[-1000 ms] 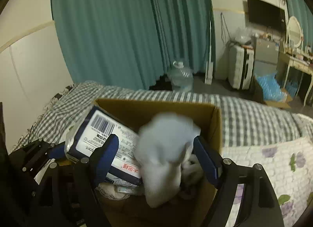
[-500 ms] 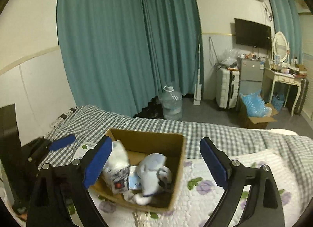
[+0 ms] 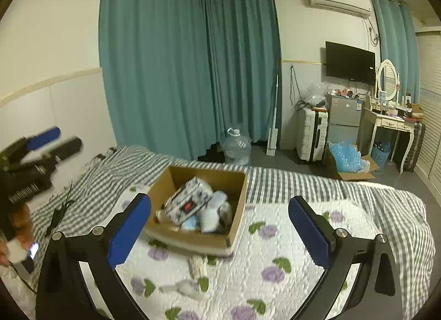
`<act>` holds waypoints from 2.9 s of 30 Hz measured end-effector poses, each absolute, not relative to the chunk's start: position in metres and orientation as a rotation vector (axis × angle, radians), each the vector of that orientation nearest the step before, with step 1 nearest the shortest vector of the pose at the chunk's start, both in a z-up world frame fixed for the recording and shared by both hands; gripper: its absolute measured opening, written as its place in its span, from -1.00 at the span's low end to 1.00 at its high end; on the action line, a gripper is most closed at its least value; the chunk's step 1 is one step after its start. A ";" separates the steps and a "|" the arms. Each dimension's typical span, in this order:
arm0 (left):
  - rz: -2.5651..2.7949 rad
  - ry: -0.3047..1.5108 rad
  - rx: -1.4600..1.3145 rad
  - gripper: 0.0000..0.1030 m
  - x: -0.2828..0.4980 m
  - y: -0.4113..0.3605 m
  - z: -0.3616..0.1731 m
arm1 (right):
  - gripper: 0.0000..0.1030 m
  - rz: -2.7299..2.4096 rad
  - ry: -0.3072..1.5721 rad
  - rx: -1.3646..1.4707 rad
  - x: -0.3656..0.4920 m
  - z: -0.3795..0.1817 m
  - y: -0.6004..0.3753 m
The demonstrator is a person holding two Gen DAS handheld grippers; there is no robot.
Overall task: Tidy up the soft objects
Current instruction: 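Lower both held items into the cardboard box and open both grippers, then grasp the white plastic item with the right gripper while the left grasps the white mesh item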
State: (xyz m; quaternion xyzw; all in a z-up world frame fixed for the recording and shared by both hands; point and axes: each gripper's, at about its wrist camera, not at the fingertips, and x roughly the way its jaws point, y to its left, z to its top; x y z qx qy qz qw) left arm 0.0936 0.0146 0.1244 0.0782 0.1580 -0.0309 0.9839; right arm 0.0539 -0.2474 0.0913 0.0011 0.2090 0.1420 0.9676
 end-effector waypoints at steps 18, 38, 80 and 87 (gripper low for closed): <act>-0.026 0.573 0.044 0.48 0.069 0.031 -0.027 | 0.96 0.350 0.806 -0.047 0.079 -0.089 -0.178; -0.003 0.711 0.091 0.48 0.092 0.042 -0.113 | 0.06 0.387 0.948 -0.072 0.118 -0.172 -0.147; -0.140 0.835 0.061 0.38 0.187 -0.083 -0.154 | -0.51 0.202 0.834 0.123 0.164 -0.140 -0.268; -0.194 0.840 0.036 -0.35 0.188 -0.077 -0.154 | -0.51 0.214 0.811 0.121 0.157 -0.129 -0.263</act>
